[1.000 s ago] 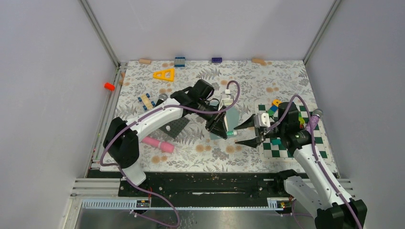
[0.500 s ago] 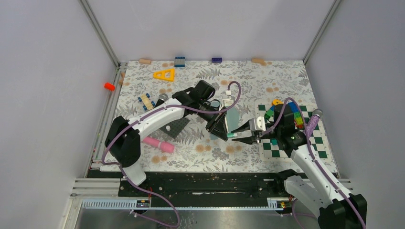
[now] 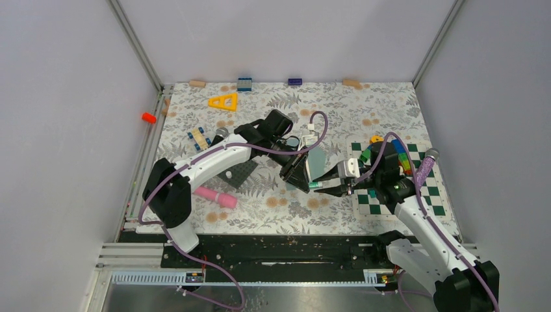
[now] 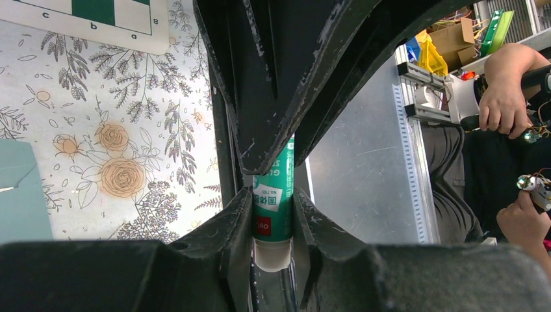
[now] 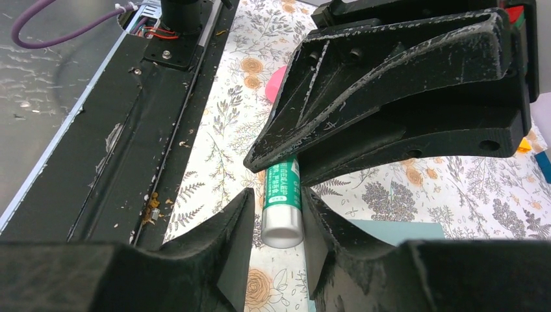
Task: Place the letter into the envelope and seal it
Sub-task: Unscrew the solid glue, then paint the envelope at the center of the board.
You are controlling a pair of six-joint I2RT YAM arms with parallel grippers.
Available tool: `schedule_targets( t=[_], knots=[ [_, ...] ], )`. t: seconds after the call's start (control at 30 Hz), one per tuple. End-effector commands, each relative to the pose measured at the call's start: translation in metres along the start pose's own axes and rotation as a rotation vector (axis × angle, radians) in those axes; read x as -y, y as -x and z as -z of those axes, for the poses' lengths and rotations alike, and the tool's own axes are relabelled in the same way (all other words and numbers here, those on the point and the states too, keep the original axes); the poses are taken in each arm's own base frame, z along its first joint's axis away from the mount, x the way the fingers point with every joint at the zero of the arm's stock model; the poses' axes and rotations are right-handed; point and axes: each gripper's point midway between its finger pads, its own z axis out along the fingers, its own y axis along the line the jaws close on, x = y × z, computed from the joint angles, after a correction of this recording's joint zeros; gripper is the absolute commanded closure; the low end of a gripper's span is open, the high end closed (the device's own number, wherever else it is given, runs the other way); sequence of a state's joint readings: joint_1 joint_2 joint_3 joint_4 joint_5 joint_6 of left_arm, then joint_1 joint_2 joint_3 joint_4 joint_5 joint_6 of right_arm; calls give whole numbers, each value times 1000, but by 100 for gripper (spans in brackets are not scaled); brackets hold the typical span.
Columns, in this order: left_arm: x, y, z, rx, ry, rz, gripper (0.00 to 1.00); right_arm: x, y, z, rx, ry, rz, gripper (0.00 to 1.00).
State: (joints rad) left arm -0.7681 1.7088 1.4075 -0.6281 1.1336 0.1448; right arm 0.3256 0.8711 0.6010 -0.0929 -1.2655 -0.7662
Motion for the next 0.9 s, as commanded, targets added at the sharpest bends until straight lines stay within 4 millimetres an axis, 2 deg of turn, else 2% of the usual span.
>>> schedule_targets(
  t=[0.0, 0.2, 0.23, 0.27, 0.33, 0.4, 0.47, 0.57, 0.6, 0.63, 0.77, 0.87],
  knots=[
    [10, 21, 3, 41, -32, -85, 91, -1, 4, -4, 15, 19, 7, 63],
    [10, 21, 3, 40, -28, -87, 91, -2, 10, -4, 28, 32, -13, 92],
    [10, 22, 4, 42, -25, -90, 86, -3, 10, -4, 30, 35, -19, 96],
    [10, 24, 6, 46, -18, -95, 76, -3, 11, -4, 31, 35, -25, 99],
    [9, 29, 13, 66, 3, -97, 49, 0, 10, -3, 17, 17, -37, 100],
    [6, 37, 29, 104, 38, -104, 20, 5, 6, -1, -15, -32, -56, 100],
    [-2, 47, 53, 163, 101, -105, 2, 13, 0, 3, -61, -100, -74, 100],
    [-29, 61, 94, 305, 235, -52, 1, 22, -12, 9, -133, -165, -103, 100],
    [-44, 63, 110, 357, 293, -18, 1, 25, -17, 11, -158, -184, -123, 100],
    [-56, 60, 117, 383, 332, 11, 1, 28, -22, 12, -184, -204, -150, 100],
    [-110, 36, 122, 364, 476, 155, 1, 52, -40, 20, -308, -285, -288, 100],
    [-140, 24, 119, 381, 499, 282, 4, 73, -50, 25, -392, -363, -430, 100]
  ],
)
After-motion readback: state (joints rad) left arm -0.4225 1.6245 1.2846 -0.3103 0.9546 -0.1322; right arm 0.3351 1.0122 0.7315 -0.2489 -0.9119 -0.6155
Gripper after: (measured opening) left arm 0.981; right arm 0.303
